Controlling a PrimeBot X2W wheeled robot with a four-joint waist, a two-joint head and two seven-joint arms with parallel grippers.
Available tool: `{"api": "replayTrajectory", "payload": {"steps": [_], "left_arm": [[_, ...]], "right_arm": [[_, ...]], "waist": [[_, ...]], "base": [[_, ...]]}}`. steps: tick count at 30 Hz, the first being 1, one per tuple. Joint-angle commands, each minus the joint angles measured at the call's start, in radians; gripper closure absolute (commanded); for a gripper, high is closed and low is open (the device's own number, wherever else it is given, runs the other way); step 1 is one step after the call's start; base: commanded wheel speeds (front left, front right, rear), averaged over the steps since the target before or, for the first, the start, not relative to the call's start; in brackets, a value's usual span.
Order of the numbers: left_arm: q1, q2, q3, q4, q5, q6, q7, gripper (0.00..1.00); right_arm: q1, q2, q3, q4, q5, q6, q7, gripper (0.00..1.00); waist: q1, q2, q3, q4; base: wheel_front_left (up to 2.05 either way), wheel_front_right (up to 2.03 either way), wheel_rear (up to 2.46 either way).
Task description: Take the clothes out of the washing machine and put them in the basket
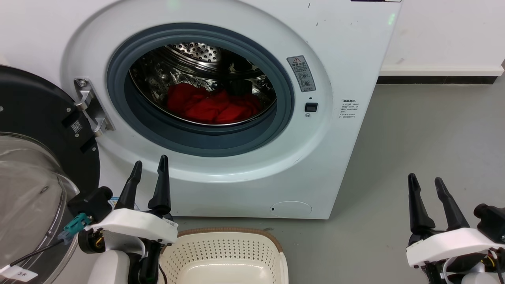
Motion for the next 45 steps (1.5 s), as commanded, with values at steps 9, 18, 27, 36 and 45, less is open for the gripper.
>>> {"api": "replayTrajectory", "payload": {"steps": [9,18,27,36,45], "left_arm": [[-0.035,0.004,-0.013,0.007,0.120,0.002,-0.030,0.00],[-0.049,0.008,-0.018,0.041,0.226,0.011,-0.056,0.00],[-0.057,0.010,-0.021,0.064,0.303,0.015,-0.075,0.00],[-0.066,0.010,-0.021,0.081,0.371,0.020,-0.093,0.00],[-0.068,0.011,-0.019,0.097,0.434,0.024,-0.109,0.00]], "right_arm": [[0.004,0.000,-0.004,-0.015,-0.117,0.000,-0.008,0.00],[0.010,0.000,-0.009,-0.017,-0.225,0.000,-0.013,0.00],[0.015,0.000,-0.011,-0.014,-0.298,0.000,-0.021,0.00],[0.016,0.000,-0.013,-0.007,-0.348,0.000,-0.033,0.00],[0.014,0.001,-0.017,0.004,-0.400,0.000,-0.048,0.00]], "waist": [[0.0000,0.0000,0.000,-0.001],[0.0000,0.0000,-0.001,-0.004],[0.0000,0.0000,-0.001,-0.003],[0.0000,0.0000,0.000,-0.003],[0.0000,0.0000,0.002,-0.004]], "base": [[0.00,0.00,0.00],[0.00,0.00,0.00],[0.00,0.00,0.00],[0.00,0.00,0.00],[0.00,0.00,0.00]]}}
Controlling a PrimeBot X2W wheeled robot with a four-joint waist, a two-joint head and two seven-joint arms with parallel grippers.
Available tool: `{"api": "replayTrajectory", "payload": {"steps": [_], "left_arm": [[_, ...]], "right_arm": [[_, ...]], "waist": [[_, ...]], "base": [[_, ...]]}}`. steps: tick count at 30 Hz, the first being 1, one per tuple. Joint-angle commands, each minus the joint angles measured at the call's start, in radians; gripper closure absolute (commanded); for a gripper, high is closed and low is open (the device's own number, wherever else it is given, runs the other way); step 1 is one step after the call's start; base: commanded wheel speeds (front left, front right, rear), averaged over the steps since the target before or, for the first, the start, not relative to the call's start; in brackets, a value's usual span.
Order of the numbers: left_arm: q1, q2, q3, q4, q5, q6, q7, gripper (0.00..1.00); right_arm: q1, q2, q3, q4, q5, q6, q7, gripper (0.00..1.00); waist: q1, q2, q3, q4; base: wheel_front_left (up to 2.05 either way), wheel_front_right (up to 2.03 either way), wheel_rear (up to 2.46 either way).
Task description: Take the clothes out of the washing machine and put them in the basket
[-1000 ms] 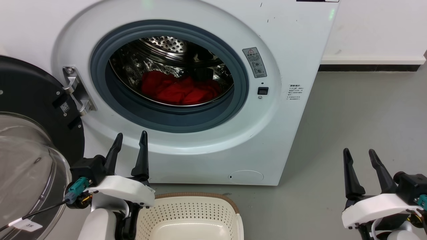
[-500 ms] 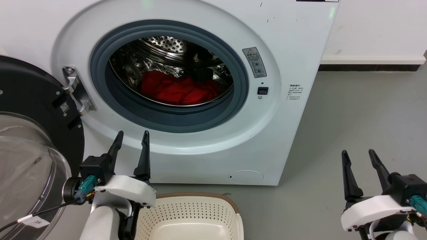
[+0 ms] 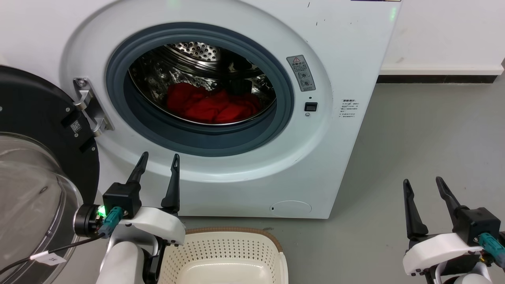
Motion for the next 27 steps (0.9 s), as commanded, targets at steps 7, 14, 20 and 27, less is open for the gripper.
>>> {"api": "replayTrajectory", "payload": {"steps": [7,14,20,27], "left_arm": [[-0.013,-0.001,0.001,0.010,0.060,0.008,-0.019,0.00],[-0.016,-0.004,0.007,0.015,0.052,0.008,-0.017,0.00],[-0.019,-0.004,0.012,0.017,0.050,0.005,-0.017,0.00],[-0.031,-0.006,0.013,0.016,0.056,0.007,-0.017,0.00]], "right_arm": [[0.007,0.001,-0.003,0.004,-0.053,0.000,-0.019,0.00],[-0.002,0.001,-0.006,0.008,-0.050,0.000,-0.023,0.00],[-0.006,0.001,-0.006,0.010,-0.048,0.000,-0.024,0.00],[-0.010,0.001,-0.007,0.008,-0.042,0.000,-0.024,0.00]], "waist": [[0.0000,0.0000,0.003,0.000],[0.0000,0.0000,0.007,0.001],[0.0000,0.0000,0.010,-0.001],[0.0000,0.0000,0.021,-0.002]], "base": [[0.00,0.00,0.00],[0.00,0.00,0.00],[0.00,0.00,0.00],[0.00,0.00,0.00]]}}
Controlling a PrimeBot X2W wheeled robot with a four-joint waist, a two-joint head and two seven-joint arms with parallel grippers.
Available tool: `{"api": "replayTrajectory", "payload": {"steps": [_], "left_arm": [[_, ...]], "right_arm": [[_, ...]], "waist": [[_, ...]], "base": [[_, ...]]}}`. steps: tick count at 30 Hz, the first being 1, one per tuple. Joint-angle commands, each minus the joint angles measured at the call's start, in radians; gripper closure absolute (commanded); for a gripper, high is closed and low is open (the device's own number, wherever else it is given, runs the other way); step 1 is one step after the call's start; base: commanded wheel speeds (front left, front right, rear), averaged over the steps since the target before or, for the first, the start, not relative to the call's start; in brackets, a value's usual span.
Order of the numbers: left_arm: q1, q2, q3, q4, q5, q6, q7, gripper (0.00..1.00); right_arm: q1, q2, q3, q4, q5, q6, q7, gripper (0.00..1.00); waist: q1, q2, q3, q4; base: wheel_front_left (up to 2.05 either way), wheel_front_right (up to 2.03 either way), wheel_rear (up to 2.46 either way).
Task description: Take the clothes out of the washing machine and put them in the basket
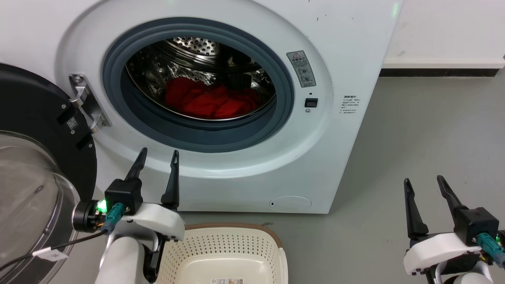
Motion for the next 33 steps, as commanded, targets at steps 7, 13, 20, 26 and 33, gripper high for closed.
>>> {"api": "replayTrajectory", "payload": {"steps": [7,13,20,26,33], "left_arm": [[-0.083,-0.004,0.010,0.008,0.007,0.018,-0.003,0.00],[-0.185,0.017,0.021,0.063,0.011,0.025,-0.003,0.00],[-0.335,0.064,0.026,0.184,0.028,0.029,-0.003,0.00],[-0.479,0.128,0.029,0.326,0.042,0.031,-0.003,0.00],[-0.650,0.207,0.014,0.457,0.070,0.037,0.032,0.00]], "right_arm": [[-0.042,0.001,0.017,-0.028,0.012,0.000,0.001,0.00],[-0.074,0.001,0.050,-0.067,0.023,0.000,0.004,0.00],[-0.109,0.001,0.083,-0.100,0.037,0.000,0.004,0.00],[-0.150,0.001,0.118,-0.100,0.062,0.000,-0.013,0.00],[-0.203,0.001,0.160,-0.073,0.103,0.000,-0.043,0.00]], "waist": [[0.0000,0.0000,0.066,-0.017],[0.0000,0.0000,0.148,-0.049],[0.0000,0.0000,0.252,-0.097],[0.0000,0.0000,0.341,-0.148],[0.0000,0.0000,0.438,-0.210]], "base": [[0.00,0.00,0.00],[0.00,0.00,0.00],[0.00,0.00,0.00],[0.00,0.00,0.00],[0.00,0.00,0.00]]}}
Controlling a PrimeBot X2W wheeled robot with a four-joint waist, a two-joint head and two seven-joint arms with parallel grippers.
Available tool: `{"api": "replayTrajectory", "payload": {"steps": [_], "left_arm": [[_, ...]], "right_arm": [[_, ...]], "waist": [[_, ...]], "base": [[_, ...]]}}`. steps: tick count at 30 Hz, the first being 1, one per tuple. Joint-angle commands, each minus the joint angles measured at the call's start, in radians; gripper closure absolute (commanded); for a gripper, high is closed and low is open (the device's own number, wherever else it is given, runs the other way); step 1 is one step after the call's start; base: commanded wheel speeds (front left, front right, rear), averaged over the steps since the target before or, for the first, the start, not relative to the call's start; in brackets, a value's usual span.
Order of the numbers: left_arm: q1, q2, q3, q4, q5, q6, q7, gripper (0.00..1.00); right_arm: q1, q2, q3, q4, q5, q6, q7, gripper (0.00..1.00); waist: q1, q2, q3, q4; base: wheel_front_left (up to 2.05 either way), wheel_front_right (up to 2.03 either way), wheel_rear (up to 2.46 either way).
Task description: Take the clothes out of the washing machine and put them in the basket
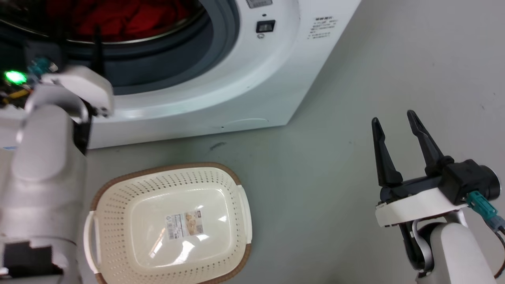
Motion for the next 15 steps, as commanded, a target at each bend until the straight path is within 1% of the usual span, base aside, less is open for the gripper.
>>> {"api": "replayTrajectory", "payload": {"steps": [1,7,9,11,15], "left_arm": [[-0.051,0.028,-0.004,0.020,0.010,-0.002,0.013,0.00],[-0.202,0.121,-0.035,0.105,0.046,-0.019,0.084,0.00],[-0.233,0.138,-0.047,0.128,0.056,-0.023,0.111,0.00],[-0.285,0.175,-0.059,0.149,0.067,-0.031,0.143,0.00],[-0.365,0.208,-0.092,0.192,0.084,-0.045,0.212,0.00]], "right_arm": [[-0.029,0.002,0.010,0.007,0.011,-0.001,-0.013,0.00],[-0.077,0.002,0.052,0.048,0.058,-0.001,-0.041,0.00],[-0.093,0.002,0.063,0.062,0.070,-0.001,-0.049,0.00],[-0.105,0.002,0.074,0.072,0.087,-0.001,-0.052,0.00],[-0.124,0.002,0.093,0.092,0.114,-0.001,-0.058,0.00]], "waist": [[-0.0001,-0.0001,0.059,-0.048],[-0.0001,-0.0001,0.131,-0.105],[-0.0001,-0.0001,0.154,-0.122],[-0.0001,-0.0001,0.174,-0.139],[-0.0001,-0.0001,0.209,-0.165]], "base": [[0.00,0.00,0.00],[0.00,0.00,0.00],[0.00,0.00,0.00],[0.00,0.00,0.00],[0.00,0.00,0.00]]}}
